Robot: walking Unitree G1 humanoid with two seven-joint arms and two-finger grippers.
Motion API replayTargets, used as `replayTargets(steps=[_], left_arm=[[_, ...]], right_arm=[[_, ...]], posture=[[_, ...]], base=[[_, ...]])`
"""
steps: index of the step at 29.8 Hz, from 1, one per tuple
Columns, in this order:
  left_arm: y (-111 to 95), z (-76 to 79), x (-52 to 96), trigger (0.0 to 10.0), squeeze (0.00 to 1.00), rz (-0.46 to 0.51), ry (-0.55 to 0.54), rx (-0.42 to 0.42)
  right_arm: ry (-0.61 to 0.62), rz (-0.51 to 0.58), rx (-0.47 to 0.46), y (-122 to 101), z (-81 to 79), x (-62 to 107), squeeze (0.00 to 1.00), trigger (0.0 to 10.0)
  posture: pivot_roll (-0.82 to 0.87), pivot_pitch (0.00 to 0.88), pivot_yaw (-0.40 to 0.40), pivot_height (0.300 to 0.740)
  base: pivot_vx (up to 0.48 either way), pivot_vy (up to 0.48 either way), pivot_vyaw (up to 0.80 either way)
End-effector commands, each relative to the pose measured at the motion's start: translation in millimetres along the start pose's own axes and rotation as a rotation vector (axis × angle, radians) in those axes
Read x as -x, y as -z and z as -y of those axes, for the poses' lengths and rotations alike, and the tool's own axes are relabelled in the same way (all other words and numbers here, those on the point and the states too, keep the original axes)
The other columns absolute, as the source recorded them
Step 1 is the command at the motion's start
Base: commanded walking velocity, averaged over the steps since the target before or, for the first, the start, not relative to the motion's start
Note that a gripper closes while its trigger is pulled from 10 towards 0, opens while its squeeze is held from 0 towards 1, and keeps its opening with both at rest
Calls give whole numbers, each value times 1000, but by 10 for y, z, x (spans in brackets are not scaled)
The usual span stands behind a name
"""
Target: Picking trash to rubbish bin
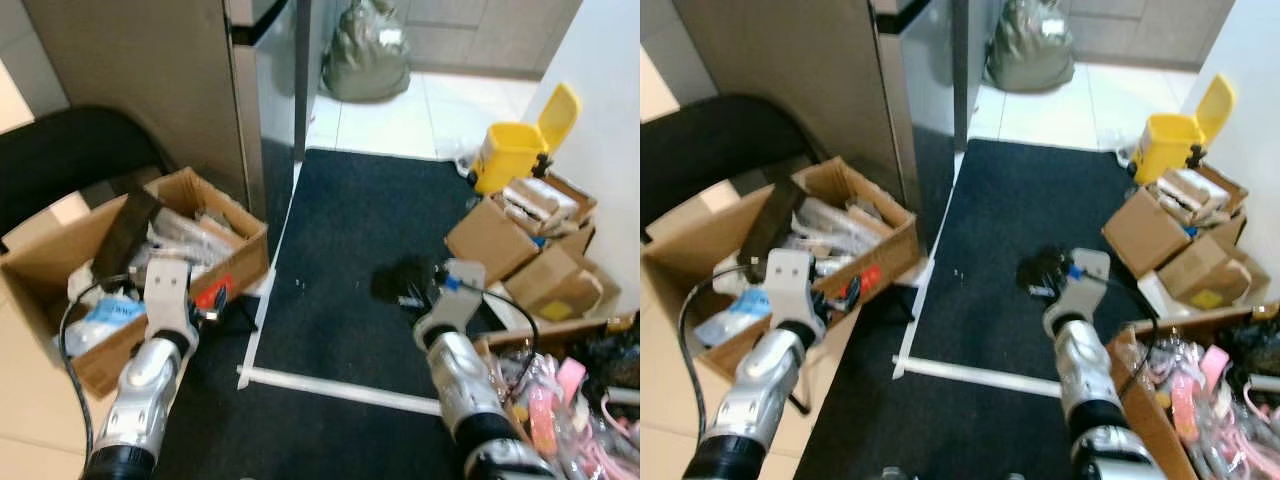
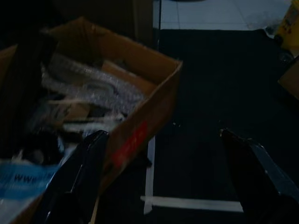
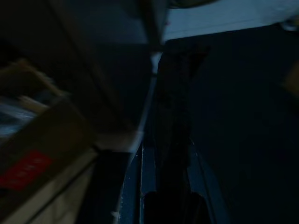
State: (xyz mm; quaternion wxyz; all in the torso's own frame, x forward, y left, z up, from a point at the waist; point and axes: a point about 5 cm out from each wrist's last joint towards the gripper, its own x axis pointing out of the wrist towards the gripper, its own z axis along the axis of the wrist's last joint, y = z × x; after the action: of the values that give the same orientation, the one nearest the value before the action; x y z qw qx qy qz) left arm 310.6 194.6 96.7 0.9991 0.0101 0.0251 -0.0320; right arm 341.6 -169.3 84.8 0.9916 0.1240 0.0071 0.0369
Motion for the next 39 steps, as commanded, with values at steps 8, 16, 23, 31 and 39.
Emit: replayTargets(steps=[8,16,23,31,39], left_arm=[[-53,29,22,10000,0,6,20,-21],[-74,54,23,10000,0,10,24,-17],[-105,63,28,10000,0,16,26,-12],[-137,60,28,10000,0,25,27,-6],[-156,55,27,10000,0,27,31,-10]], right_arm=[[-65,58,-30,-144,-122,-54,0,10000],[-97,85,-47,-218,-192,-77,0,10000],[-105,97,-53,-268,-226,-91,0,10000],[-134,112,-74,-327,-276,-104,0,10000],[-179,119,-86,-358,-342,-107,0,10000]], posture=[[99,158,28,740],[97,161,32,740],[99,163,33,740],[99,163,36,740],[104,163,35,740]], base=[[314,0,305],[314,0,539],[315,0,546],[315,0,546],[313,0,545]])
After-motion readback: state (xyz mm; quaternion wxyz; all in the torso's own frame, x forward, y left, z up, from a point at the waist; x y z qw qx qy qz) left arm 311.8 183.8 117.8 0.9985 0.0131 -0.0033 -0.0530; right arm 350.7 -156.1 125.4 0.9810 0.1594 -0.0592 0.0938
